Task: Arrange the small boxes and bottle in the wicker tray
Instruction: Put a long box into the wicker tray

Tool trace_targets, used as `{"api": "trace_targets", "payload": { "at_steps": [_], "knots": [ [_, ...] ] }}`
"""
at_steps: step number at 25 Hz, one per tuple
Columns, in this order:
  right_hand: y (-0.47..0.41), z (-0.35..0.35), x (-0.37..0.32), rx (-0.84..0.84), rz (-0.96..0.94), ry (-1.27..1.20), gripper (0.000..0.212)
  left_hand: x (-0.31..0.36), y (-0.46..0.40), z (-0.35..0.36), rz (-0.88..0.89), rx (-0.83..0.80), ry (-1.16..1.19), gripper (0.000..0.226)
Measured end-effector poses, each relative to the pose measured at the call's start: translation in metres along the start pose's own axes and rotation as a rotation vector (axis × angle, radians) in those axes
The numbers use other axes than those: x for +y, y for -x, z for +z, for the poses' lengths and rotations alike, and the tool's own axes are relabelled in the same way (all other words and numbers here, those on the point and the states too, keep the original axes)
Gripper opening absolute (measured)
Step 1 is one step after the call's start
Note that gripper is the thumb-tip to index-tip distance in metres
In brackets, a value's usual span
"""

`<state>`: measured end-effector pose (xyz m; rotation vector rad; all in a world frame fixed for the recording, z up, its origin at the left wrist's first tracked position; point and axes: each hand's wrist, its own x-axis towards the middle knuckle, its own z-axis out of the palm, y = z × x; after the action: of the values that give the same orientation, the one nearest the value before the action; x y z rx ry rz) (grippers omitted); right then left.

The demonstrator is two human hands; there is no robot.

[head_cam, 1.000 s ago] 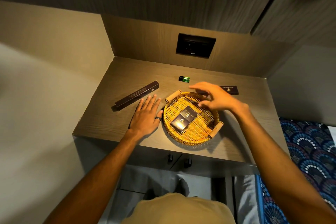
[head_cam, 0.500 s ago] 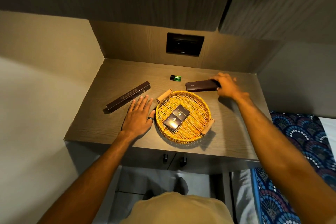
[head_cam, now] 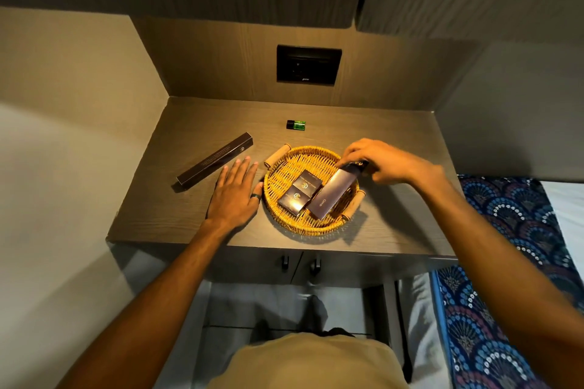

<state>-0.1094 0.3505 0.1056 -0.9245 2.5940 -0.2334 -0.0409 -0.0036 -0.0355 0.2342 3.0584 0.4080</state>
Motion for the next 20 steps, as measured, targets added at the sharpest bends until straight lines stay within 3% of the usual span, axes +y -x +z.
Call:
{"api": "trace_targets", "payload": {
  "at_steps": [5, 15, 20],
  "knots": [
    [-0.004, 0.016, -0.011, -0.007, -0.06, 0.041, 0.067, -0.001, 0.0, 0.0, 0.004, 0.003, 0.003, 0.063],
    [0.01, 0.007, -0.008, -0.015, 0.055, -0.047, 0.079, -0.001, -0.001, 0.002, 0.004, 0.016, -0.004, 0.063],
    [-0.051, -0.033, -0.068, 0.165, -0.202, -0.136, 0.059, 0.002, 0.002, -0.005, -0.005, 0.011, 0.012, 0.062]
  ]
}}
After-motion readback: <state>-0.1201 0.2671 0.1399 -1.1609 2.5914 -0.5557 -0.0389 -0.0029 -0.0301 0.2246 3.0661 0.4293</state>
